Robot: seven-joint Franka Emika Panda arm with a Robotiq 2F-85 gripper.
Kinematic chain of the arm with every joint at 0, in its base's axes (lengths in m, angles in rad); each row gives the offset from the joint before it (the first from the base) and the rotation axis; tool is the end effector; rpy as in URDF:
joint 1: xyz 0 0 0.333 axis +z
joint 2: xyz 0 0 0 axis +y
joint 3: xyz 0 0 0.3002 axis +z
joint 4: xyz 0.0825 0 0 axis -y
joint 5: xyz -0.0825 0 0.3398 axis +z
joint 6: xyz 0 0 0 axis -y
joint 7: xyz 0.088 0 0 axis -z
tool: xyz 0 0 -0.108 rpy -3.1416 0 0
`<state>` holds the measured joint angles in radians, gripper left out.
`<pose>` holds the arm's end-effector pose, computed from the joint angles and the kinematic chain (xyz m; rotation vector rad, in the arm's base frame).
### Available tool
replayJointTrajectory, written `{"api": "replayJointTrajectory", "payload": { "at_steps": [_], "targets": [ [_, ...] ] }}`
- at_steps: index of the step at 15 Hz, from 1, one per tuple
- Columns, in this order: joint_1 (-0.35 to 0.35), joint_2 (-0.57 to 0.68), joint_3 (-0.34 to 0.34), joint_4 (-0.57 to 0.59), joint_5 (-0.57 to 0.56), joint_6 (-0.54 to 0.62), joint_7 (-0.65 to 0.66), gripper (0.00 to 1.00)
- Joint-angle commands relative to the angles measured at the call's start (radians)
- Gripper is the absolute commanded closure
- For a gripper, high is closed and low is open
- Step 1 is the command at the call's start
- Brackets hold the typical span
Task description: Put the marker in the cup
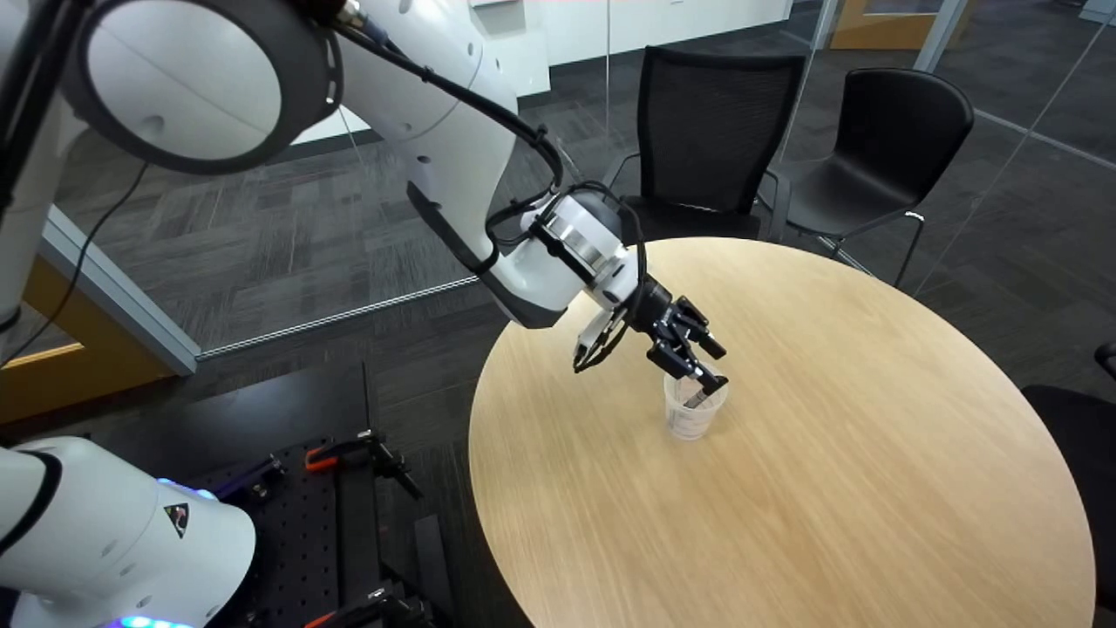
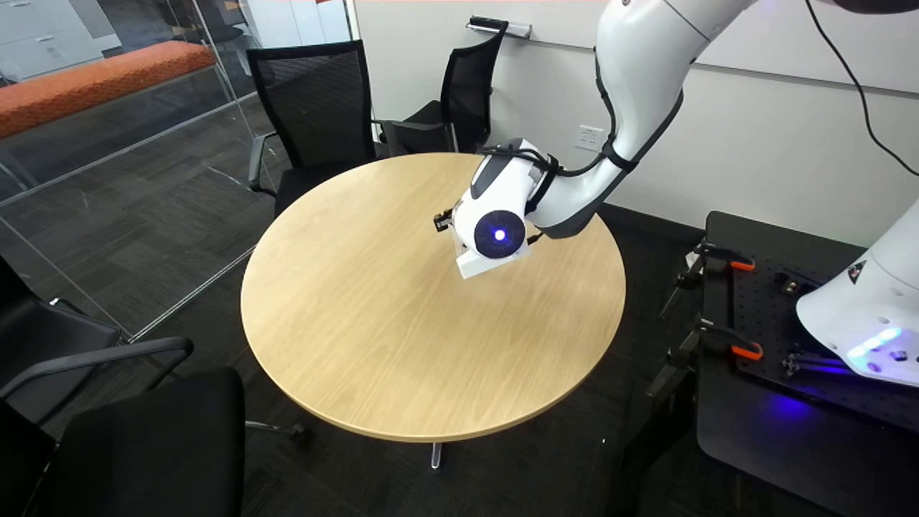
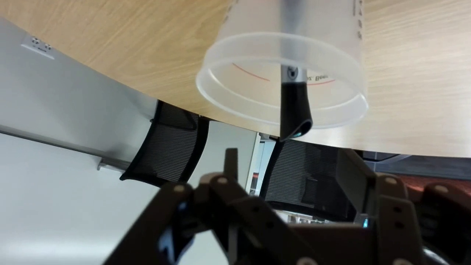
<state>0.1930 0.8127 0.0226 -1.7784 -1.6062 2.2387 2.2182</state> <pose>0.5875 0.0970 0.1173 2.2132 -0.7836 1.0793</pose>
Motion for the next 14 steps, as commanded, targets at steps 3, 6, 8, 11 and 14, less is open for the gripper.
{"api": "replayJointTrajectory", "payload": {
  "at_steps": [3,6,8,11,14],
  "targets": [
    [0.001,-0.072,0.021,-0.047,-0.055,-0.096,0.105,0.00],
    [0.000,-0.109,0.030,-0.065,-0.067,-0.141,0.139,0.00],
    [0.000,-0.139,0.036,-0.080,-0.070,-0.170,0.156,0.00],
    [0.002,-0.183,0.044,-0.100,-0.070,-0.217,0.169,0.00],
    [0.002,-0.228,0.056,-0.124,-0.063,-0.263,0.171,0.00]
  ]
}}
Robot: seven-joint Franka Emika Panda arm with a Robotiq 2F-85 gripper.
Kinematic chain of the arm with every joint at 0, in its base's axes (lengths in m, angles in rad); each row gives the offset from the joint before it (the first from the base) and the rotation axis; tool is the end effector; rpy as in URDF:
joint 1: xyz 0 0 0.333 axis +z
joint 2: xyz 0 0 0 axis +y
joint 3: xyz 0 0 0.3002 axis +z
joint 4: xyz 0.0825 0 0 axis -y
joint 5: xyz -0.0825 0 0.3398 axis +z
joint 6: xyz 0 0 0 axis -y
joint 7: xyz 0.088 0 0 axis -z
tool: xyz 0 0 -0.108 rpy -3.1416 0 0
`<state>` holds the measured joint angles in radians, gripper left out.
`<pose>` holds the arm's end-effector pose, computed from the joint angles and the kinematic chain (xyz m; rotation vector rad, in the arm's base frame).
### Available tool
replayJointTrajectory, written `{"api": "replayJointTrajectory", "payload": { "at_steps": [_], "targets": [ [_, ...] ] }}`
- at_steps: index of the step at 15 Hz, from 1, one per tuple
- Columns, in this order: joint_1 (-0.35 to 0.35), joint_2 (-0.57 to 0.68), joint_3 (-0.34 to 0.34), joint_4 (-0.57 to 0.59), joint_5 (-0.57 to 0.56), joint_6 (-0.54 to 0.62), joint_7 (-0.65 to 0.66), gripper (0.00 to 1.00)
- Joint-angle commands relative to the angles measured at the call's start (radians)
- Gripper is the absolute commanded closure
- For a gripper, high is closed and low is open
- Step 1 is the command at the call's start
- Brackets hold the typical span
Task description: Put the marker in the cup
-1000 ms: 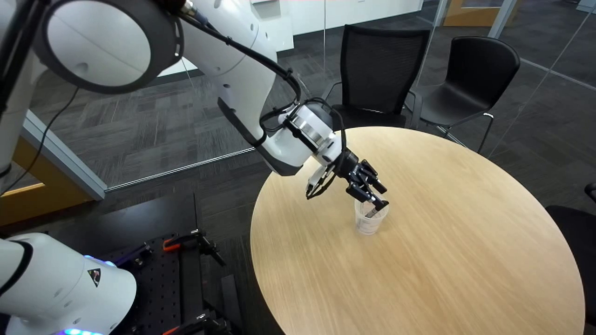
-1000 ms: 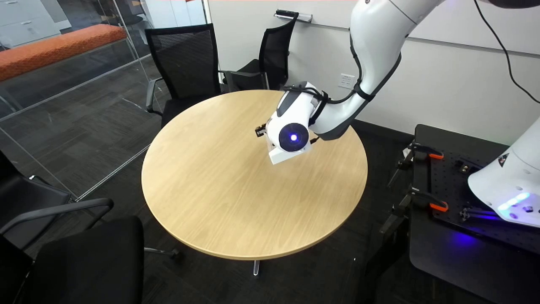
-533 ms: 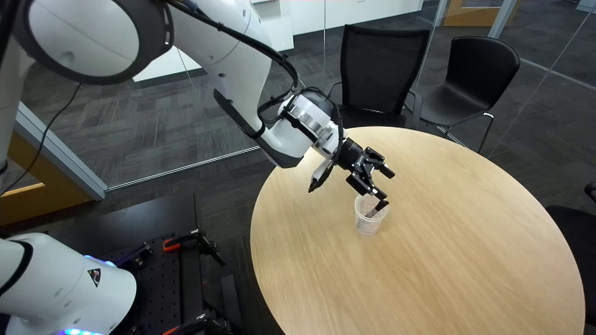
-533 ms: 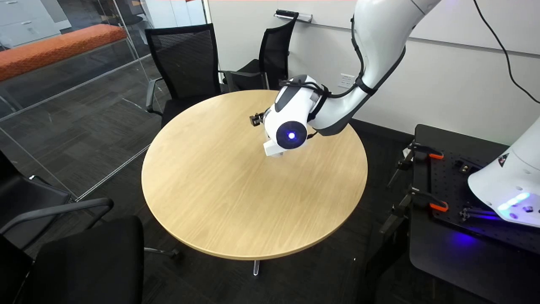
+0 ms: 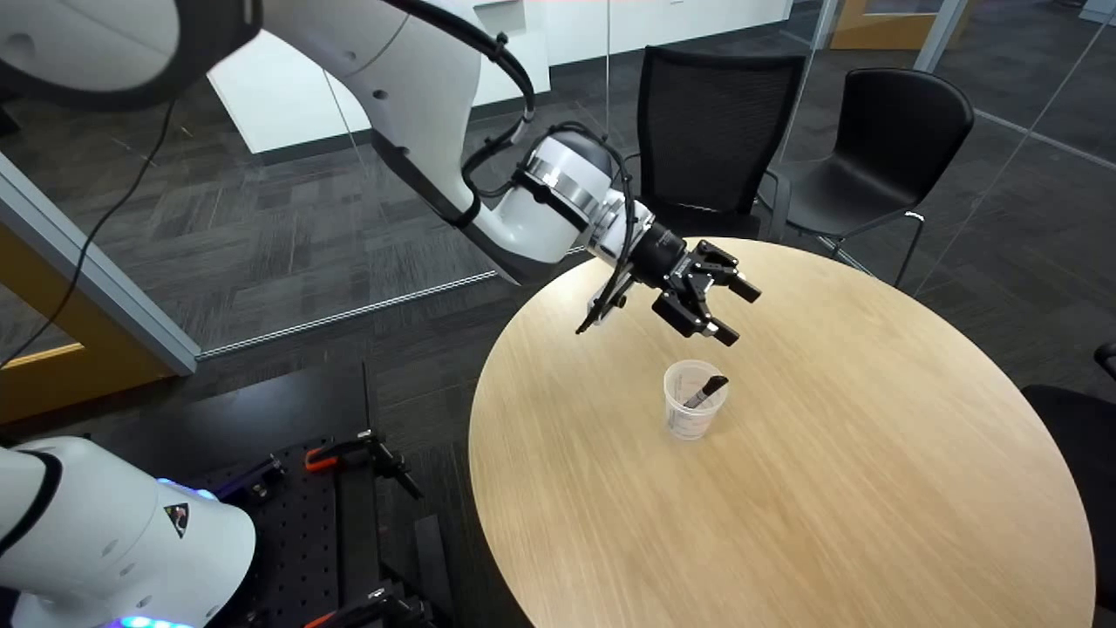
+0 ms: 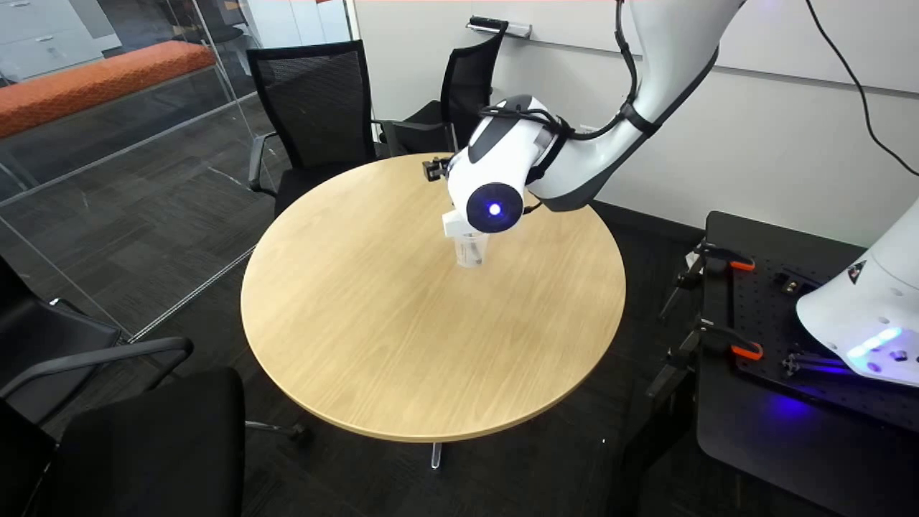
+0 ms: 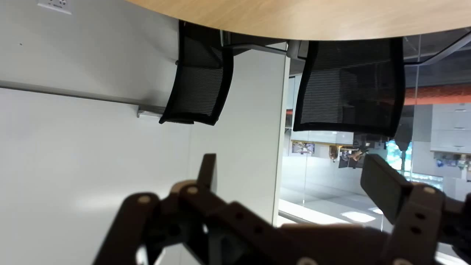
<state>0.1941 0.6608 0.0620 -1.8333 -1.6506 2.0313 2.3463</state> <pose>0.5954 0.0937 0.1982 1.9784 -0.9294 1.3128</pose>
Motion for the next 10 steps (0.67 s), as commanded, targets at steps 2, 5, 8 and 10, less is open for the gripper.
{"api": "replayJointTrajectory", "payload": {
  "at_steps": [2,5,8,10],
  "targets": [
    [-0.002,-0.099,0.025,-0.081,-0.016,-0.077,0.039,0.00],
    [-0.016,-0.066,0.036,-0.037,-0.004,-0.064,-0.003,0.00],
    [-0.017,-0.082,0.038,-0.050,-0.004,-0.066,-0.003,0.00],
    [-0.017,-0.083,0.039,-0.053,-0.004,-0.066,-0.003,0.00]
  ]
}}
